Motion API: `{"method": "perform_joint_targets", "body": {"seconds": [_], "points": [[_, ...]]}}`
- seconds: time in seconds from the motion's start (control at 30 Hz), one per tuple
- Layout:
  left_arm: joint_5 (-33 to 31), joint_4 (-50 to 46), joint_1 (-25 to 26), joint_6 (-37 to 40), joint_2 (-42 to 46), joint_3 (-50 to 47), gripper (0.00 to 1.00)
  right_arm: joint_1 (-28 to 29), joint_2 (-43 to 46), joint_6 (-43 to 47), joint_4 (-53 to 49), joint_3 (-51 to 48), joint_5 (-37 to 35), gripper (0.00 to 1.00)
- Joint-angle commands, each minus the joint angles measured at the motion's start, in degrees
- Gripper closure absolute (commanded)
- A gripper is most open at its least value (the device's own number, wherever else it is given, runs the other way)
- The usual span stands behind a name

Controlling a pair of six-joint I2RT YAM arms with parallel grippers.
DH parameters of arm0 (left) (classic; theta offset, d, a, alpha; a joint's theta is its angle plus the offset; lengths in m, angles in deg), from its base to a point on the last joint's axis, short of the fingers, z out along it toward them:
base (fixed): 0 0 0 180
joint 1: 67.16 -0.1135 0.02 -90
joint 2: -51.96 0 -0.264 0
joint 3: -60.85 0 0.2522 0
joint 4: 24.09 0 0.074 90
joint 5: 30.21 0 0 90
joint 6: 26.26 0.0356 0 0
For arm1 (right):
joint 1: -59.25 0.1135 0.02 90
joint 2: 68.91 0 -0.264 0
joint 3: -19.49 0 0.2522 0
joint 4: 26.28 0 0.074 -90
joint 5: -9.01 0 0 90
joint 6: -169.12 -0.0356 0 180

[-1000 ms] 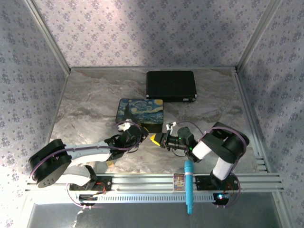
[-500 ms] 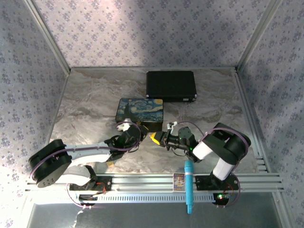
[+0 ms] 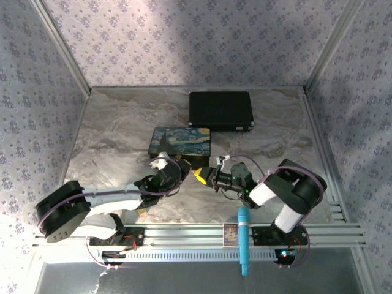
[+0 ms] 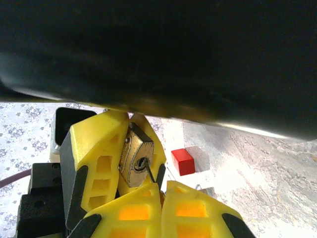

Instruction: Unlock the padlock with the key

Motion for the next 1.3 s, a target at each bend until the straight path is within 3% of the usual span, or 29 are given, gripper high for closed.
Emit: {"method": "perform_joint_targets", "body": {"seconds": [0.0,0.43,1.27], "points": [[4.57,4.62,2.13,-1.25,1.76,0.11,1.0,-0.65,1.99,-0.28,4.25,0.74,-0.99,1.0],[5.15,4.57,2.26,-1.48,0.84,0.9,1.0,0.45,1.47,0.53,4.33,2.38,-0.19,1.0],[12.2,11.77,2.63,0.02,0.58,0.87,1.0,-4.47,-2.04,4.65,2.97,5.24,16.49,1.0]]}}
